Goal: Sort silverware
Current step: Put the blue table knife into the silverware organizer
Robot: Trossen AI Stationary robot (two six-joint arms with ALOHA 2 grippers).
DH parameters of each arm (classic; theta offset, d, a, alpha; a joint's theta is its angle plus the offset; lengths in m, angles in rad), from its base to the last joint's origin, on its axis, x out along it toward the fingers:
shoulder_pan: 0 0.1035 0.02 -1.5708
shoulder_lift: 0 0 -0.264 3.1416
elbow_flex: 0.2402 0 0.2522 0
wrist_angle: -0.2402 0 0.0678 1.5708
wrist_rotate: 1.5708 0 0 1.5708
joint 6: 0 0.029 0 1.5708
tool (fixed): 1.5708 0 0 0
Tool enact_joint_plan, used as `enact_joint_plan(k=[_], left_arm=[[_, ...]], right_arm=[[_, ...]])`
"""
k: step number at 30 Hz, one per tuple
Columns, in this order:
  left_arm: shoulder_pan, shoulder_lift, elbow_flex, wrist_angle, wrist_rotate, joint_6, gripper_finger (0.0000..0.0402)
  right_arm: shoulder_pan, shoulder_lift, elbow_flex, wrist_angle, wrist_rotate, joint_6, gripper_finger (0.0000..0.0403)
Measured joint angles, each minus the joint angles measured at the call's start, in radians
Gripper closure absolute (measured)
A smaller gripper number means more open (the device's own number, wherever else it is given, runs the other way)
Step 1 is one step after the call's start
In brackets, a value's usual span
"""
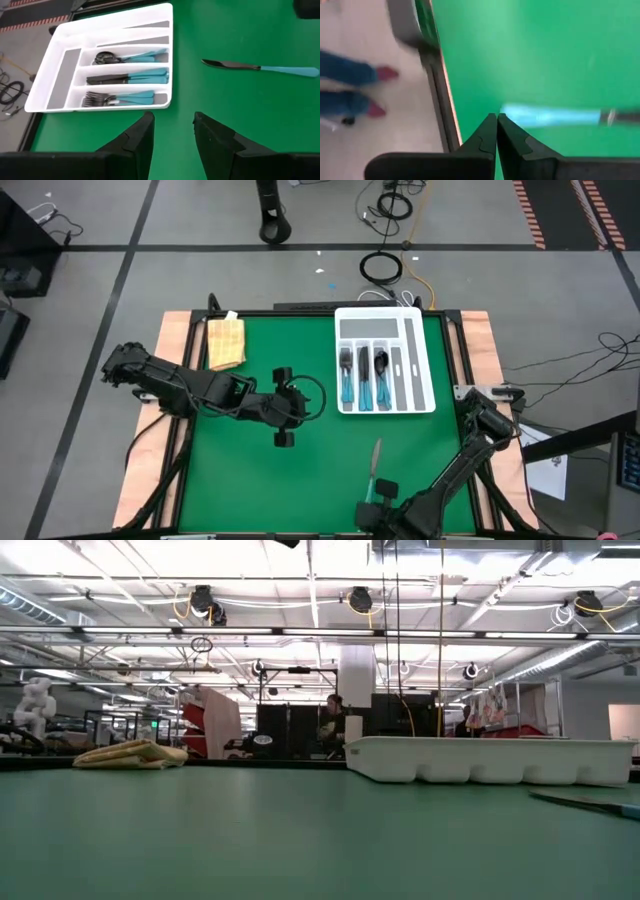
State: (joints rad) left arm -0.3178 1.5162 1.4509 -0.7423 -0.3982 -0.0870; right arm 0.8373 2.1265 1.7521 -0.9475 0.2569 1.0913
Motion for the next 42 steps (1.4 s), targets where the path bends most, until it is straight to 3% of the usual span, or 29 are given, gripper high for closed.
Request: enact_joint_plan(k=[3,11,18,27,30,35,42], left_arm=[[0.008,0.000,0.000,0.001,0.006,0.025,0.0258],[0.017,0.000,0.000,-0.003,0.012,0.042,0.0258],[0.017,0.000,0.000,-0.008,0.029,0.046,0.0258],[0.017,0.000,0.000,0.024,0.033,0.101,0.0258],[0.023,0.000,0.000,0.047,0.075,0.102,0.0258],[0.034,0.000,0.000,0.055,0.106,0.101,0.0258],[0.059,0.000,0.001,0.054,0.107,0.101,0.0258]], right_arm=[[-0.026,0.004,0.016,0.019,0.060,-0.055,0.0402],[-0.080,0.007,-0.091,0.116,0.051,-0.084,0.0403],[-0.072,0.007,-0.136,0.125,-0.069,-0.051,0.0403],[-0.029,0.007,-0.136,-0.085,-0.161,0.099,0.0403],[-0.016,0.002,-0.137,-0.109,-0.140,0.157,0.0403],[-0.017,-0.027,-0.106,0.038,-0.002,0.098,0.0403],[-0.049,0.018,-0.107,0.181,0.005,-0.007,0.0403]])
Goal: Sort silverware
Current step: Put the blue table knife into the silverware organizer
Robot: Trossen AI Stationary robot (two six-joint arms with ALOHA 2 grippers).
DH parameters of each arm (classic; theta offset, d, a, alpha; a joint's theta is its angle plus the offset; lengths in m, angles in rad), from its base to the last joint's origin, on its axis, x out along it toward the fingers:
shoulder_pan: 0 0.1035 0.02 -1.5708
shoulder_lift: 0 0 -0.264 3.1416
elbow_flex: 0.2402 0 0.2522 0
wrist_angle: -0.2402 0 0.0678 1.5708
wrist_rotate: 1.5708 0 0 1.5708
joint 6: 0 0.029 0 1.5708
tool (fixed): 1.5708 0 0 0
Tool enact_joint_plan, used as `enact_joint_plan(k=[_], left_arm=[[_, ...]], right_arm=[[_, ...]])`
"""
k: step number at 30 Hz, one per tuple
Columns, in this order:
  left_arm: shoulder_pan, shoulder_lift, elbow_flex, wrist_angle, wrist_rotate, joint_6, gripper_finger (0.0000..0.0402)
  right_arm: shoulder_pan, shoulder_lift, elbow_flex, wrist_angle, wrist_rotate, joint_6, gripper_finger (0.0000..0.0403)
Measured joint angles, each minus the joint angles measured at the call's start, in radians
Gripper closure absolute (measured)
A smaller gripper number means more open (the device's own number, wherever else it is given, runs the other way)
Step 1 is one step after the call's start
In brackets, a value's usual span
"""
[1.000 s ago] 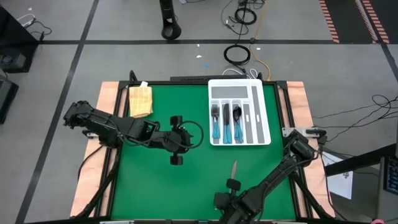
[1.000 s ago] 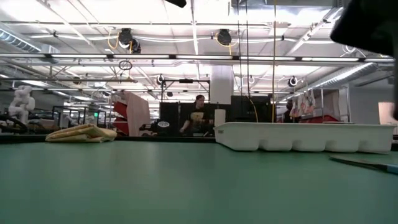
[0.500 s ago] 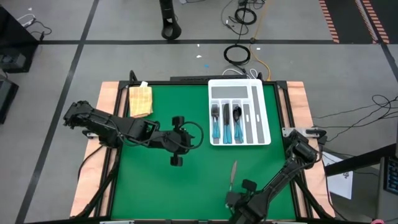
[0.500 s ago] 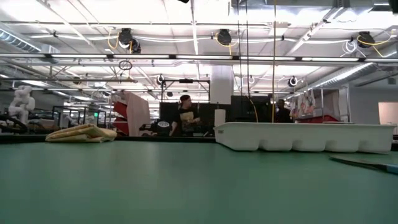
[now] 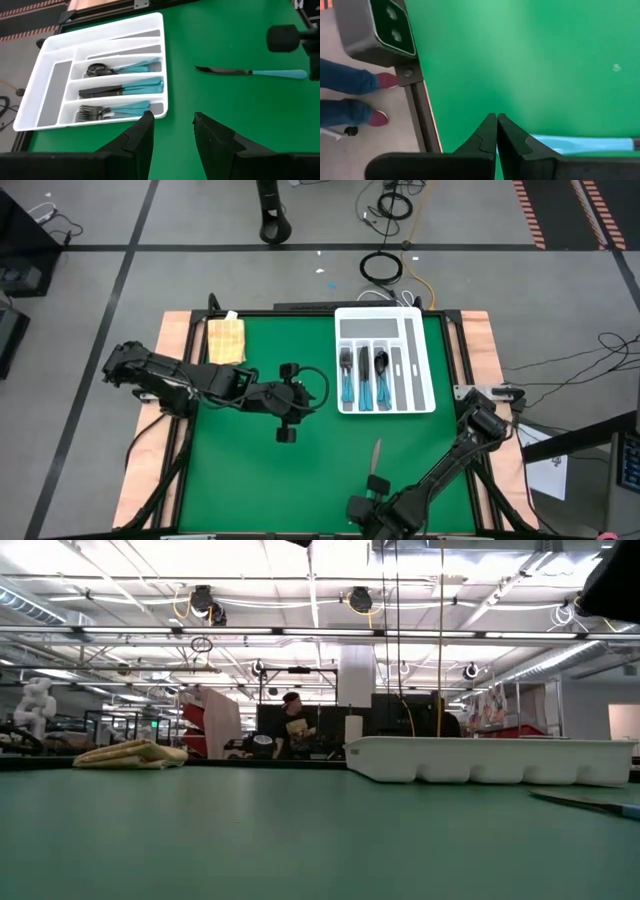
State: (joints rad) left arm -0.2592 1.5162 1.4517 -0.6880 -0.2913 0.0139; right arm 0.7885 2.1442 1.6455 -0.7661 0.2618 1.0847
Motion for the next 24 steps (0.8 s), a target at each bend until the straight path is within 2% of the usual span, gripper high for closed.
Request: enact_joint_plan(k=[6,14,18,21,24], left_arm=[[0.005,0.000,0.000,-0.001,0.000,0.000,0.0258],[0.005,0.000,0.000,0.001,0.000,0.001,0.0258],[0.008,0.000,0.000,0.014,0.000,0.001,0.0258],[0.013,0.000,0.000,0.039,0.004,0.000,0.0258],[0.024,0.011,0.000,0.084,0.039,-0.001,0.0258]], right_arm=[[-0.010,0.027,-0.001,-0.023,-0.018,0.025,0.0403],[0.048,0.027,0.000,-0.168,-0.095,0.155,0.0403],[0.080,0.023,0.000,-0.231,-0.101,0.245,0.0403],[0.095,0.021,0.001,-0.326,-0.132,0.374,0.0403],[0.111,0.021,-0.001,-0.375,-0.131,0.457,0.0403]])
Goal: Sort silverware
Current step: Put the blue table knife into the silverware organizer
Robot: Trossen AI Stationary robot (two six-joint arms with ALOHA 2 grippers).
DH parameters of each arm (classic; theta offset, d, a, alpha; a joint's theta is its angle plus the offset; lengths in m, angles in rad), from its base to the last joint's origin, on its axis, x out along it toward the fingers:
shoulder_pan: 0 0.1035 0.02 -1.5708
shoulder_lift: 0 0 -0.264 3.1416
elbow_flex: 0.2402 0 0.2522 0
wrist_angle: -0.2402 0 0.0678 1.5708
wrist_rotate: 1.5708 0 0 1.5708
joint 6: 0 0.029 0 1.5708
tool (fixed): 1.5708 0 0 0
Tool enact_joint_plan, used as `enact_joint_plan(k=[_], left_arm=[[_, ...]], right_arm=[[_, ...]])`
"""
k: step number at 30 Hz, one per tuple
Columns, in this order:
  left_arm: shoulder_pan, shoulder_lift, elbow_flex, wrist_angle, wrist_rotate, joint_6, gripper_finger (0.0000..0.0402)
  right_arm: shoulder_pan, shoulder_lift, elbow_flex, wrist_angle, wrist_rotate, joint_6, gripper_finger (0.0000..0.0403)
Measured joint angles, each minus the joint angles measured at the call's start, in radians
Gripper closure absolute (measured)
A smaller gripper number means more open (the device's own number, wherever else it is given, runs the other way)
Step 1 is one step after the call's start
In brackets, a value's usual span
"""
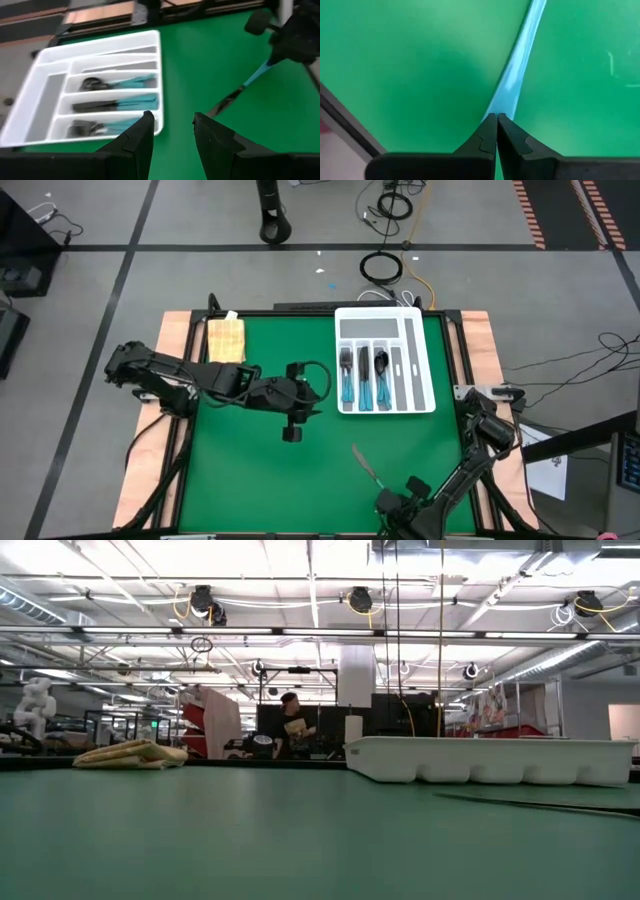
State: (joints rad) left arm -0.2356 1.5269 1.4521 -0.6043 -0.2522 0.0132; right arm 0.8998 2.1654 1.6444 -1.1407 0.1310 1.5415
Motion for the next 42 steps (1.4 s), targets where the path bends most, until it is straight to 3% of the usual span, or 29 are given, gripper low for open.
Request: enact_joint_plan(k=[4,9,12,16,19,23,29,35,42], left_arm=[[0.001,0.035,0.000,0.051,0.085,-0.006,0.0258],[0.000,0.100,0.000,0.082,0.185,-0.004,0.0258],[0.002,0.147,0.000,0.141,0.265,0.020,0.0258],[0.000,0.241,0.000,0.324,0.403,0.107,0.0258],[0.003,0.315,0.000,0.419,0.450,0.106,0.0258],[0.008,0.410,0.000,0.431,0.458,0.087,0.0279],[0.006,0.556,0.000,0.474,0.458,0.073,0.0387],[0.007,0.626,-0.001,0.510,0.375,0.073,0.0397],[0.026,0.632,0.000,0.614,0.352,0.080,0.0399]], right_arm=[[0.019,-0.015,0.000,0.002,0.093,0.102,0.0403],[0.075,-0.044,0.002,-0.113,0.363,0.410,0.0403],[0.118,-0.042,0.000,-0.208,0.364,0.611,0.0403],[0.137,-0.042,0.000,-0.189,0.345,0.620,0.0403],[0.136,-0.042,0.000,-0.171,0.341,0.617,0.0403],[0.136,-0.042,0.000,-0.145,0.340,0.614,0.0403],[0.136,-0.042,0.000,-0.125,0.343,0.612,0.0403],[0.136,-0.042,0.000,-0.117,0.344,0.612,0.0403],[0.136,-0.042,0.000,-0.102,0.345,0.612,0.0403]])
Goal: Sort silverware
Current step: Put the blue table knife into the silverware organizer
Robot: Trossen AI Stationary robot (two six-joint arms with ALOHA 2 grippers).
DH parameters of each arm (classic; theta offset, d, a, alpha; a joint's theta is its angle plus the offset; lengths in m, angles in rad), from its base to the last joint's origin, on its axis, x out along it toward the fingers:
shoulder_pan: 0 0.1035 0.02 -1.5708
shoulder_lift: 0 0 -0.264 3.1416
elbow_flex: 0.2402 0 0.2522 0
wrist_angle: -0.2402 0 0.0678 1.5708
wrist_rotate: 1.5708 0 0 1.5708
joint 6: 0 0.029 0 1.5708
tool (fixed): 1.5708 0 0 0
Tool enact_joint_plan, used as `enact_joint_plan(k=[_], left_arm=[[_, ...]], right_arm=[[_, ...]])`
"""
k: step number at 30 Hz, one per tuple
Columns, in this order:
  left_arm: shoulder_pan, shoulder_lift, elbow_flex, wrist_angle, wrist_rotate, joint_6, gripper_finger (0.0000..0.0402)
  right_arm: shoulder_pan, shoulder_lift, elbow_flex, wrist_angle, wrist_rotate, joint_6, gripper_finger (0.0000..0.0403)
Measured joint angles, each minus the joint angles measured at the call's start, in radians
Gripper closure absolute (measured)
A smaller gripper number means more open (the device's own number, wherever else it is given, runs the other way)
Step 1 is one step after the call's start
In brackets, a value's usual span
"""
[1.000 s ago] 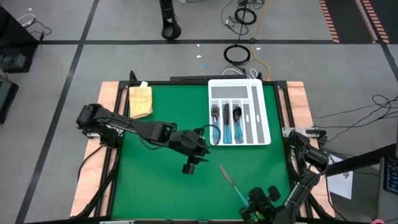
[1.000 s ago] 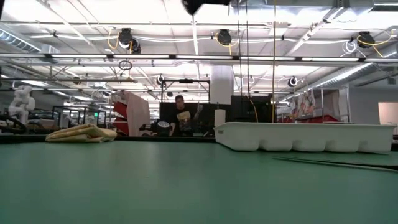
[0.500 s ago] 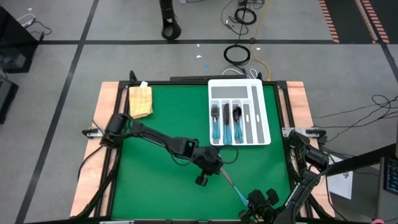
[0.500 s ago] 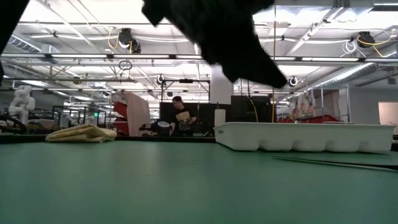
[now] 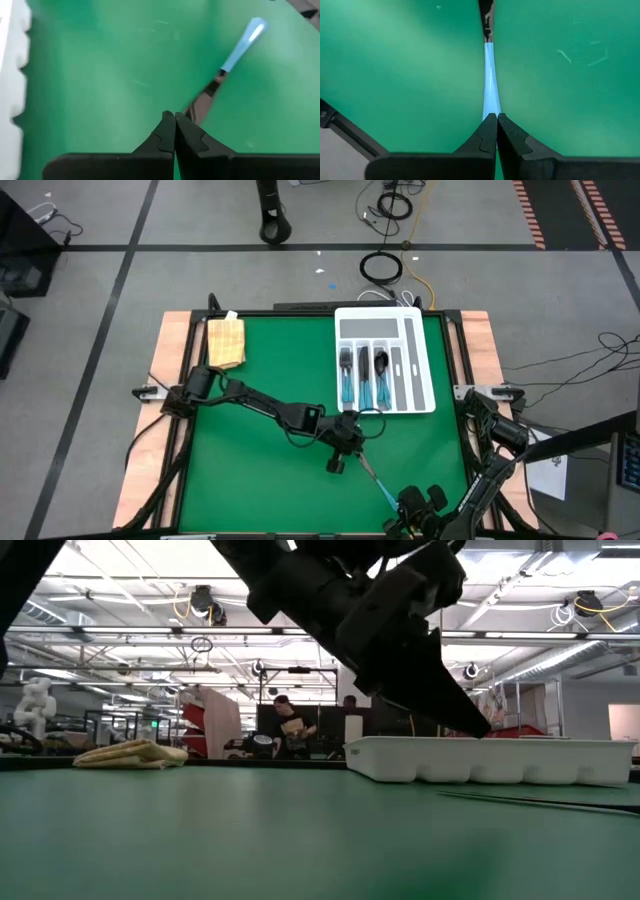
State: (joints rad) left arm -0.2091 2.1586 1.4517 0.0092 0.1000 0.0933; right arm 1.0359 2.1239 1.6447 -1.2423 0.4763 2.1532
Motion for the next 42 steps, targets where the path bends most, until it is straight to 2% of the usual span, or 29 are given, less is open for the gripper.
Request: enact_joint_plan(k=[6,23,27,32,36,42], left_arm=[[0.022,0.003,0.000,-0.017,-0.006,-0.007,0.0400],[-0.017,0.071,0.005,-0.112,-0.039,-0.034,0.0401],[-0.017,0.070,0.005,-0.111,-0.041,-0.057,0.0401],[-0.024,0.011,-0.004,-0.162,-0.050,-0.054,0.0401],[-0.026,-0.019,0.001,-0.090,-0.072,-0.008,0.0401],[0.006,0.042,-0.005,-0.015,-0.040,-0.033,0.0401]], right_arm=[[0.000,0.000,0.000,0.001,0.000,-0.008,0.0403],[0.000,0.000,0.000,0.039,0.000,-0.013,0.0403],[0.000,0.000,0.000,0.061,-0.001,-0.022,0.0403],[0.000,0.000,0.000,0.070,-0.002,-0.022,0.0403],[0.000,0.000,0.000,0.073,-0.001,-0.026,0.0403],[0.006,0.000,0.000,0.080,-0.001,-0.033,0.0403]])
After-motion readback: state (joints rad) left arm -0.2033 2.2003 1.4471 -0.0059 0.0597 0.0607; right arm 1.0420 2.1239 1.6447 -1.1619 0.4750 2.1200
